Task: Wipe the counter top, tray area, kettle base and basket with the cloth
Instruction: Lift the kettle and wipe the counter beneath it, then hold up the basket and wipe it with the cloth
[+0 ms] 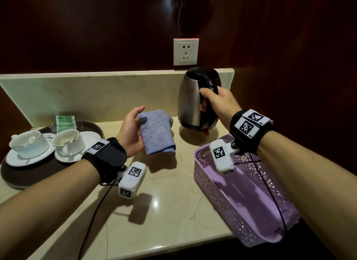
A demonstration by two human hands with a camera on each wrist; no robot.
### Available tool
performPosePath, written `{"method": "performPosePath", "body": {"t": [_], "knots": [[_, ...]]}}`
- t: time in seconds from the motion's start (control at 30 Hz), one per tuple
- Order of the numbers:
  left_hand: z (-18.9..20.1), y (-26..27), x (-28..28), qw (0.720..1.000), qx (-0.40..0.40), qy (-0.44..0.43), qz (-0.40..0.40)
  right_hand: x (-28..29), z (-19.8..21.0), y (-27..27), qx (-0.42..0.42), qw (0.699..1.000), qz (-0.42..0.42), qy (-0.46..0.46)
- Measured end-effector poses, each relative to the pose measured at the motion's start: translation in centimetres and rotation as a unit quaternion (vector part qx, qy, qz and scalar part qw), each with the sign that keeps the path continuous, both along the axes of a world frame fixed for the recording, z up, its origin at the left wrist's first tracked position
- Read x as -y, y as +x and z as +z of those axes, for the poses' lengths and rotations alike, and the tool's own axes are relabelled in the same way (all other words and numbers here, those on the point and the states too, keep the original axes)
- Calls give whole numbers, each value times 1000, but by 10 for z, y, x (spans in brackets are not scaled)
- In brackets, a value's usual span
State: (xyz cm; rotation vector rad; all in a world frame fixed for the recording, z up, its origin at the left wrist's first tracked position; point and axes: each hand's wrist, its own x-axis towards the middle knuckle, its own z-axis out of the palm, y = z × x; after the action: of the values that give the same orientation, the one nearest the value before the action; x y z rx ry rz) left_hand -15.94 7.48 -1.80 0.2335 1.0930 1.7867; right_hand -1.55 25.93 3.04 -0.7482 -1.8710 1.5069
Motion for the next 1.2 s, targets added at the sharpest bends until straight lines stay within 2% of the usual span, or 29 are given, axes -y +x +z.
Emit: {"method": "performPosePath", "body": {"t": [0.2, 0.37, 0.67, 0.9, 1.07, 1.2], "knots": [[-2, 8, -12, 999, -23, -22, -22, -24, -23, 6, 45, 998, -35, -30], [-14, 4, -17, 981, -133, -132, -49, -36, -34, 9, 58, 994, -50, -76], [-16, -5, -17, 963, -189, -182, -53, -46, -36, 1, 104, 991, -55, -71], [-9, -5, -12, 952, -229, -200, -31, -45, -38, 2, 197, 978, -53, -50], [-1, 0, 1, 928, -296, -225, -30, -47, -34, 0, 215, 968, -120, -55], [6, 5, 11, 905, -340, -251, -45, -100, -53, -9, 176, 961, -212, -19]]}}
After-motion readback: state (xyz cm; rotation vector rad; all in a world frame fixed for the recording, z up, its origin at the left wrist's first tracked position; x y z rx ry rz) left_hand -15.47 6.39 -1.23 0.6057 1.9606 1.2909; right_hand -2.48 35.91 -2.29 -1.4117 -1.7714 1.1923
